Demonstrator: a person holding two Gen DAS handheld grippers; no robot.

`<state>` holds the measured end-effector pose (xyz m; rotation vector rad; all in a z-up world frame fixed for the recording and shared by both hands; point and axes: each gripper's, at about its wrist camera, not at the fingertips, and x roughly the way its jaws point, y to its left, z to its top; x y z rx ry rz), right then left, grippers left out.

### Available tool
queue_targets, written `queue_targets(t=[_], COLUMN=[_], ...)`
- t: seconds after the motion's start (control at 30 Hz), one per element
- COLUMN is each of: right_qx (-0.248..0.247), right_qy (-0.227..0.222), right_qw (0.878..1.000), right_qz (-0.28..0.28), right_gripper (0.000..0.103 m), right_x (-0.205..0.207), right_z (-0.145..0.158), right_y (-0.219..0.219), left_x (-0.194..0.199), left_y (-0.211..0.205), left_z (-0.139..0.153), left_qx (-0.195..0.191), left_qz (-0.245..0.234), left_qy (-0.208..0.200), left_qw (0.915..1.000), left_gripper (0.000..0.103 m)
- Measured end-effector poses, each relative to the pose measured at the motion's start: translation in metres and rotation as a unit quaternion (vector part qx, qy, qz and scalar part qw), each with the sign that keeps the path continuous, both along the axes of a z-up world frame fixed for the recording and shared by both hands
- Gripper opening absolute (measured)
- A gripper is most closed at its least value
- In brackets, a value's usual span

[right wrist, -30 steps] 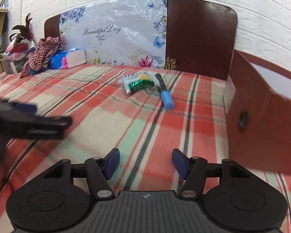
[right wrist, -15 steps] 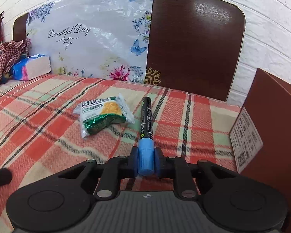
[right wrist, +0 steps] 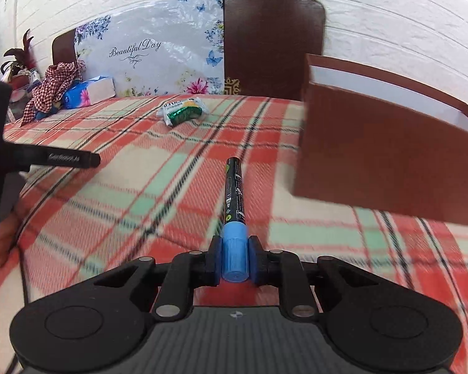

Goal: Organize objects
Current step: 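Carry the marker over the brown box and open the right gripper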

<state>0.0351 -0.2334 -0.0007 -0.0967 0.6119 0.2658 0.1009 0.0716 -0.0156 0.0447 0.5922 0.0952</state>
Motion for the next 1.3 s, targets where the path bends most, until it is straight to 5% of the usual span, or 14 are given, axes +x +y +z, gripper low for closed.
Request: queue_targets(t=[0.2, 0.4, 0.47, 0.57, 0.7, 0.77, 0.9, 1.03, 1.3], right_qx=[0.006, 0.006, 0.024, 0.073, 0.163, 0.215, 0.271, 0.281, 0.282], right_qy=[-0.008, -0.026, -0.023, -0.005, 0.023, 0.04, 0.054, 0.046, 0.001], right_qw=[1.0, 0.999, 0.999, 0.997, 0.986, 0.975, 0.96, 0.958, 0.959], right_qz=[-0.016, -0.018, -0.024, -0.033, -0.042, -0.046, -0.047, -0.038, -0.034], right_gripper=[0.017, 0.017, 0.017, 0.017, 0.017, 0.017, 0.017, 0.017, 0.018], right_x=[-0.042, -0.067, -0.07, -0.068, -0.066, -0.063, -0.064, -0.067, -0.073], right_z=[-0.002, -0.006, -0.005, -0.003, -0.006, -0.009, -0.015, -0.017, -0.005], right_y=[-0.016, -0.025, -0.03, -0.043, -0.066, -0.079, -0.091, -0.092, -0.097], left_x=[-0.026, -0.056, -0.061, -0.061, -0.055, -0.055, -0.057, -0.052, -0.047], left_y=[-0.028, -0.089, -0.11, -0.129, -0.143, -0.151, -0.182, -0.205, -0.221], left_z=[0.004, 0.015, 0.023, 0.03, 0.028, 0.026, 0.027, 0.029, 0.066], left_qx=[0.022, -0.038, -0.081, -0.172, -0.26, -0.278, -0.236, -0.186, -0.208], left_qz=[0.008, -0.083, -0.123, -0.165, -0.175, -0.171, -0.163, -0.167, -0.217], left_qy=[0.02, 0.074, 0.106, 0.163, 0.224, 0.235, 0.226, 0.218, 0.21], left_qw=[0.9995, 0.9931, 0.9834, 0.9574, 0.9229, 0.9157, 0.9309, 0.9434, 0.9304], left_gripper=[0.09, 0.082, 0.081, 0.081, 0.081, 0.081, 0.073, 0.029, 0.018])
